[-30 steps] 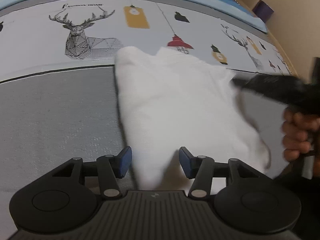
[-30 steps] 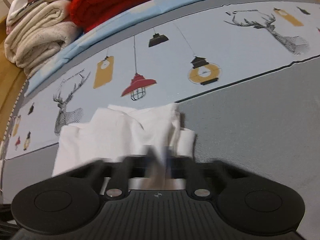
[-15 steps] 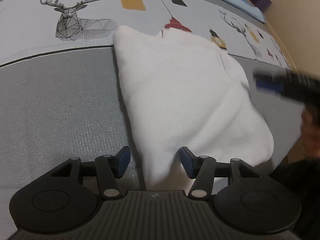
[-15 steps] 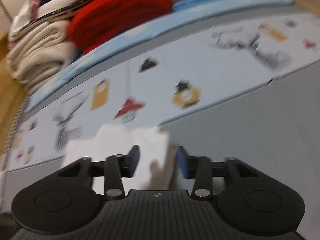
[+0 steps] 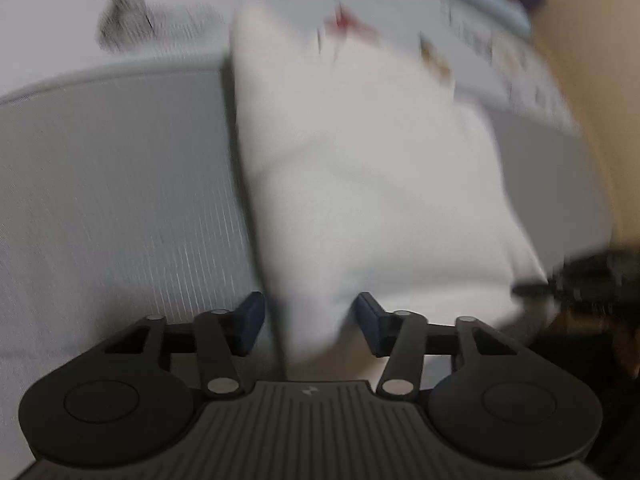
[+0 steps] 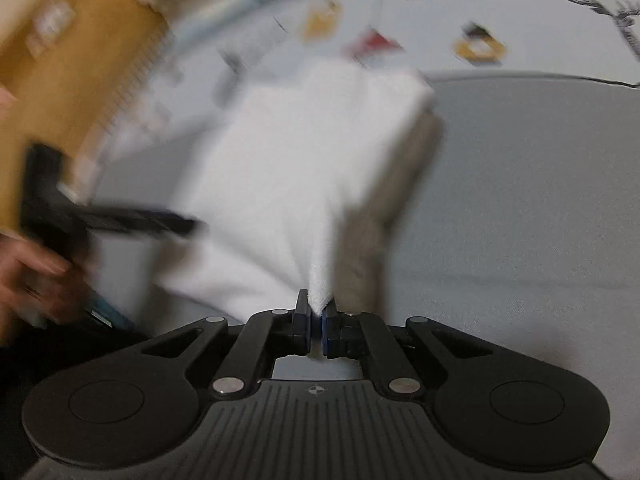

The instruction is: Fold small clothes

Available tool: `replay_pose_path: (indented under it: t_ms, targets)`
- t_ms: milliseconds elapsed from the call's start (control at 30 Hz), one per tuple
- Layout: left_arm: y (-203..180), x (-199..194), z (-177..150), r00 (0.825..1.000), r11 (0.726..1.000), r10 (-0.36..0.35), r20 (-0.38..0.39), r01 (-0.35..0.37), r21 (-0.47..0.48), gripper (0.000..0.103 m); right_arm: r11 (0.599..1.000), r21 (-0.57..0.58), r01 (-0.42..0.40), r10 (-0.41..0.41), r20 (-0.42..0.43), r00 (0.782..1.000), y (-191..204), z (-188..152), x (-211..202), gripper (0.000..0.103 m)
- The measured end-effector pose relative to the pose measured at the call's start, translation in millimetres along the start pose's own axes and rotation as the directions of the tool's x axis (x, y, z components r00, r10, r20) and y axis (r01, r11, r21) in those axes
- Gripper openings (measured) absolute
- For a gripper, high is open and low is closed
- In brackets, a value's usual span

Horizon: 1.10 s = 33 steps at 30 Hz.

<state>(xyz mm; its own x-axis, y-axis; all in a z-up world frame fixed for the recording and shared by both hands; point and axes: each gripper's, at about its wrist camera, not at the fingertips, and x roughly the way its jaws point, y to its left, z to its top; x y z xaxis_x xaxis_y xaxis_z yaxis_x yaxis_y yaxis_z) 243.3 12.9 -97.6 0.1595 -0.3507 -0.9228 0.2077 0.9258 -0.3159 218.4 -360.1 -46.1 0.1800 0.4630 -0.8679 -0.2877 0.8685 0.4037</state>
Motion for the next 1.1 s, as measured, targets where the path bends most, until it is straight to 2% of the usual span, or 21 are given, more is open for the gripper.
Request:
replay_pose_path:
  t_ms: [67, 100, 167, 200, 233, 267, 300, 333, 433, 500, 633, 767, 800, 833, 867, 933, 1000, 1033, 1100]
  targets:
    - [-7, 5, -4, 0.999, 0.997, 0.036, -0.029, -0.034, 0.063, 0.05, 0.995, -0.032, 0.097, -0.1, -0.088, 0.991, -2, -5, 16, 0.004]
    - [-9, 3, -4, 0.999, 0.996, 0.04, -0.024, -0.039, 0.076, 0.05, 0.994, -0.033, 0.103, -0.106, -0.09, 0.99, -1, -4, 16, 0.007]
    - [-6, -6, 0, 1.0, 0.998, 0.017, 0.01, -0.018, 0.053, 0.051, 0.996, 0.008, 0.086, -0.086, -0.034, 0.996, -3, 3, 6, 0.013]
    - [-2, -12, 3, 0.999, 1.0, -0.002, 0.042, 0.001, 0.028, 0.052, 0.997, 0.035, 0.067, -0.068, 0.017, 0.998, -4, 7, -1, 0.026]
    - [3, -18, 6, 0.996, 1.0, -0.021, 0.081, 0.021, -0.008, 0.055, 0.997, 0.062, 0.043, -0.047, 0.07, 0.996, -6, 11, -9, 0.047]
    - [9, -23, 10, 0.993, 0.998, -0.034, 0.117, 0.04, -0.051, 0.058, 0.995, 0.094, 0.022, -0.034, 0.133, 0.991, -9, 13, -17, 0.054]
    - [14, -27, 13, 0.988, 0.994, -0.045, 0.146, 0.059, -0.092, 0.059, 0.992, 0.124, 0.011, -0.034, 0.186, 0.982, -13, 16, -22, 0.057]
    - [18, -28, 16, 0.984, 0.988, -0.054, 0.169, 0.076, -0.132, 0.059, 0.988, 0.157, -0.002, -0.033, 0.219, 0.975, -17, 21, -23, 0.057]
    - [24, -26, 25, 0.978, 0.971, -0.058, 0.199, 0.102, -0.218, 0.06, 0.966, 0.249, -0.074, 0.012, 0.242, 0.97, -29, 31, -14, 0.057]
    - [27, -21, 32, 0.978, 0.961, -0.049, 0.204, 0.102, -0.257, 0.06, 0.958, 0.282, -0.047, -0.023, 0.239, 0.971, -30, 36, -4, 0.059]
    - [32, -6, 48, 0.98, 0.944, -0.043, 0.192, 0.102, -0.313, 0.062, 0.928, 0.371, 0.038, -0.1, 0.15, 0.984, -31, 50, 33, 0.06]
    - [35, 9, 59, 0.984, 0.936, -0.03, 0.176, 0.089, -0.34, 0.063, 0.892, 0.452, 0.014, -0.086, 0.138, 0.987, -32, 60, 52, 0.057]
    - [34, 10, 61, 0.984, 0.938, -0.019, 0.179, 0.079, -0.338, 0.058, 0.889, 0.458, 0.006, -0.08, 0.142, 0.987, -32, 62, 55, 0.046]
    - [33, 11, 63, 0.983, 0.941, -0.014, 0.184, 0.075, -0.329, 0.045, 0.888, 0.46, 0.0, -0.077, 0.148, 0.986, -30, 63, 56, 0.037]
    - [30, 8, 65, 0.979, 0.946, -0.012, 0.202, 0.076, -0.315, 0.034, 0.889, 0.458, 0.0, -0.081, 0.158, 0.984, -28, 65, 56, 0.033]
    - [22, -4, 73, 0.962, 0.956, -0.022, 0.273, 0.1, -0.274, 0.029, 0.891, 0.453, -0.013, -0.086, 0.198, 0.976, -25, 69, 52, 0.023]
    - [13, -20, 80, 0.927, 0.966, -0.032, 0.373, 0.124, -0.226, 0.03, 0.904, 0.426, -0.029, -0.103, 0.284, 0.953, -21, 74, 41, 0.021]
    - [7, -30, 84, 0.901, 0.971, -0.032, 0.432, 0.131, -0.201, 0.034, 0.919, 0.393, -0.028, -0.118, 0.341, 0.933, -16, 76, 31, 0.022]
    - [3, -40, 85, 0.857, 0.971, 0.011, 0.515, 0.114, -0.21, 0.05, 0.948, 0.318, 0.0, -0.154, 0.458, 0.876, -5, 82, 13, 0.025]
